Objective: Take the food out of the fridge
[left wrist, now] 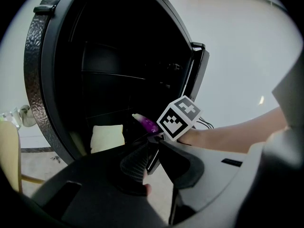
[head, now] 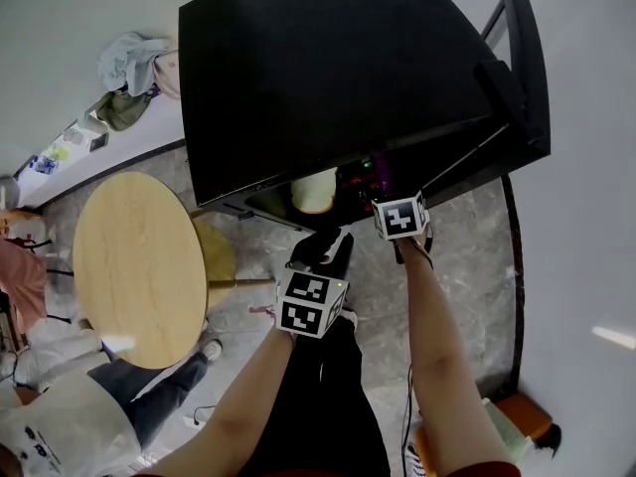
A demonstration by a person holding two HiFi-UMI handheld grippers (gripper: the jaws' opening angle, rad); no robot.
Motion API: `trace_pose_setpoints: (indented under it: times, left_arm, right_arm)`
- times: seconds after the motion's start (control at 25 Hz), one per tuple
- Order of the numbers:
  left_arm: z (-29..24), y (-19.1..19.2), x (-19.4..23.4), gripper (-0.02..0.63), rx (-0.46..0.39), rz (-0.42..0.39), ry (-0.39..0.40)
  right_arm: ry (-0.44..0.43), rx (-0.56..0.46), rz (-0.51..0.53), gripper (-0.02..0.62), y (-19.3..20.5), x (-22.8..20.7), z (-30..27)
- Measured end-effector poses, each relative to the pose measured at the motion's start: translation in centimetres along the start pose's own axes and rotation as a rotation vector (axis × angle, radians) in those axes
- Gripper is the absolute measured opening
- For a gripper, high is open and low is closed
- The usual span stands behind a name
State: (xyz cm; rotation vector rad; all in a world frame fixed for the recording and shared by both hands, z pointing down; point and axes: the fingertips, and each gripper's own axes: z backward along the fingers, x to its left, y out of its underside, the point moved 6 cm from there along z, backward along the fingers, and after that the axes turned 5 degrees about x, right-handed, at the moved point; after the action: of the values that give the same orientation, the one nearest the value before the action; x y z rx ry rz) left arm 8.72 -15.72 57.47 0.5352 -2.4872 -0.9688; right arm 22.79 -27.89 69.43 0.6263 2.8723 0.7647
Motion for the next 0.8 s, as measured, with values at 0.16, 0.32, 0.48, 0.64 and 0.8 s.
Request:
trace_pose_setpoints:
  times: [0.16,0.32,0.48,0.64,0.8]
  left_arm:
    - [-0.2,0.0,0.1,0.061,0.002,0.006,0.001]
    - [-0.4,0.2,0.1,0.061,0.011,0.000,-0.001]
    - [-0.4,0.3,0.1,0.061,0.014,-0.003,0.000]
    - [-0.1,0.5,-0.1,0.061,0.018,-0.004,-0.005]
    - [0.2,0.5,-0.6,0.061,0.014,-0.004,0.001]
  right_arm:
    - [0.011,-0.038,0.007,0.204,-0.4,0.6,1.0]
    - [0.030,-0.070,-0.017,0.202,-0.2,0.6,1.3]
    - [0.039,-0.099,-0.009,0.201,-0.4,0.7,2.0]
    - [0.044,-0.124,-0.030,0.201,0.0,1.0,3.1]
    - [0.043,-0.152,-0.032,0.199,0.3,1.5,4.5]
